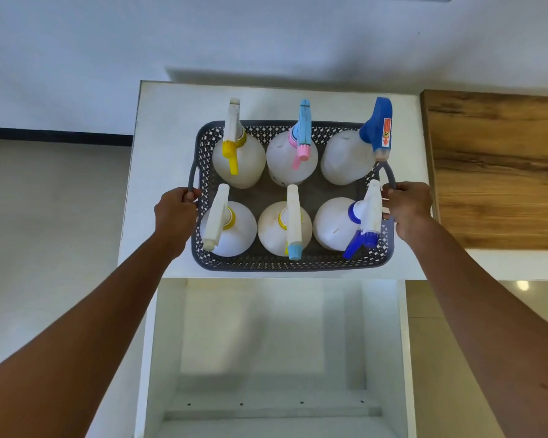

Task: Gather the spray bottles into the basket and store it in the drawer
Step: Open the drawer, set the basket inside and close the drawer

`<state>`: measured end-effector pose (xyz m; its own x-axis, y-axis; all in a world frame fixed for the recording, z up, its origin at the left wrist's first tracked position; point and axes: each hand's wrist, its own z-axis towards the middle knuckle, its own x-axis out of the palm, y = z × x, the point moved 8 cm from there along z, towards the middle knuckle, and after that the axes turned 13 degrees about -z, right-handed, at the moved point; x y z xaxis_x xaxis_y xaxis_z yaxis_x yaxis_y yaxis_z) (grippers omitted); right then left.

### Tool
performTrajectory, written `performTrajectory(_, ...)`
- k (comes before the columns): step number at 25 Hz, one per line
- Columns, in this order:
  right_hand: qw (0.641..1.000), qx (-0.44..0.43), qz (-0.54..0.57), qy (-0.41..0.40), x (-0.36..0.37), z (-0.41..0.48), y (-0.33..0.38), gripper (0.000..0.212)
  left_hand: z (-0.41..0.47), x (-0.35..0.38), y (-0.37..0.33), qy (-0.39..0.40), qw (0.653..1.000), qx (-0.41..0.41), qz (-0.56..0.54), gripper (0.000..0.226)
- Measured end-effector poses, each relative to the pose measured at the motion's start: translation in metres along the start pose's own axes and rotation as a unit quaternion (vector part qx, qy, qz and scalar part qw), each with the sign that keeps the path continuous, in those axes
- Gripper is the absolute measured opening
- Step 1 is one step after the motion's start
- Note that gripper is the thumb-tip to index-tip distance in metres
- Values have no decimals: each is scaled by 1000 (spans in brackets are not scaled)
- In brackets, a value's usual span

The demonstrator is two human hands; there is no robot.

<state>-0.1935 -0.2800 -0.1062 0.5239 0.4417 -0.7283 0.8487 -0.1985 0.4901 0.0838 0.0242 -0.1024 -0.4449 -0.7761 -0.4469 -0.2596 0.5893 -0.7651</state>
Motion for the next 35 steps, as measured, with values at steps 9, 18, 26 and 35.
performTrajectory(9, 999, 14, -23, 21, -17, -99, -81, 19, -94, -44, 72, 47, 994, -58, -81, 27)
performTrajectory(18, 997, 51, 0, 62, -7, -211, -220, 27, -204, -82, 192, 55, 992, -89, -64, 25)
performTrajectory(26, 995, 72, 1, 62, 32, -210, -291, 18, -214, -63, 259, 48, 992, -107, -42, 25)
performTrajectory(35, 990, 114, -3, 85, 103, -142, -321, 17, -145, -3, 310, 49, 987, -154, 2, 27)
